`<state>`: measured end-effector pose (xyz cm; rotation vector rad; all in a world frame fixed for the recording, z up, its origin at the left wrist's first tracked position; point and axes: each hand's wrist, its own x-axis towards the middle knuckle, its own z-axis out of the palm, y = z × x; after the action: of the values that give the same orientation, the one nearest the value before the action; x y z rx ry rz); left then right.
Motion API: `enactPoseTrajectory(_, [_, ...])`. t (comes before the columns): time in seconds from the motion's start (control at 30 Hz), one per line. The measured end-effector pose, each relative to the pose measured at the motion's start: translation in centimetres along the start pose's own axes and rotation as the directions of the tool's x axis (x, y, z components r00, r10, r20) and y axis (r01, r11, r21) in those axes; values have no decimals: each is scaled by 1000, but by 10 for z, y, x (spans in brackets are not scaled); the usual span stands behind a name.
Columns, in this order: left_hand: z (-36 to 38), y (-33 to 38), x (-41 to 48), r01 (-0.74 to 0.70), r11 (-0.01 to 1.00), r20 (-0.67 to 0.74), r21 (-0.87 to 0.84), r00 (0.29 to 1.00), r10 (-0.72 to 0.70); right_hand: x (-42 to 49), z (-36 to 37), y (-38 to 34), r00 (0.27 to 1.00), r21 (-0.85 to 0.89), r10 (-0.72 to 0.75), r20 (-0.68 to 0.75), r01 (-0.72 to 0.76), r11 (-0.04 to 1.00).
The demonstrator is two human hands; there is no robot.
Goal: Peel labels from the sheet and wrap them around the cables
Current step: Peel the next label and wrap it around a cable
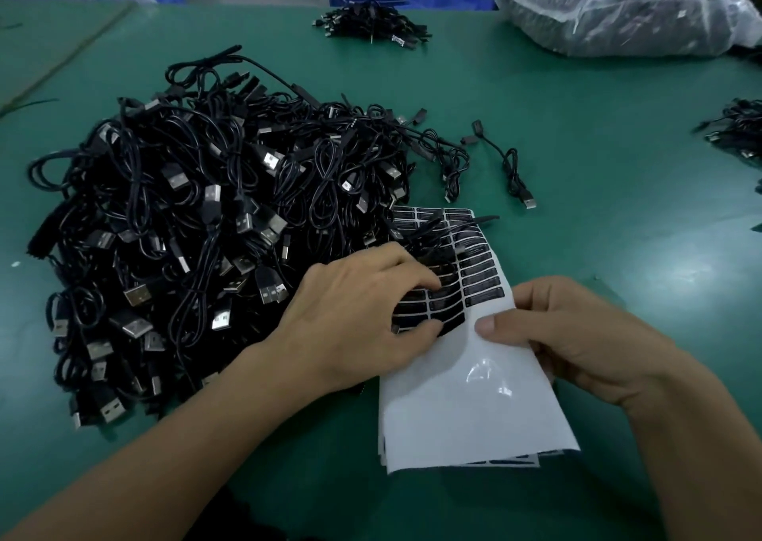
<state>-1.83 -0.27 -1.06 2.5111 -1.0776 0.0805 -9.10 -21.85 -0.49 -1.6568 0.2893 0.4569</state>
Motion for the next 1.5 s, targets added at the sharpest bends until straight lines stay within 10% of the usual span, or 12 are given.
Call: enactPoseTrajectory(1.5, [10, 4, 3, 89, 963, -17, -256, 995, -96, 4, 18, -2, 997, 58, -75, -3, 75, 996])
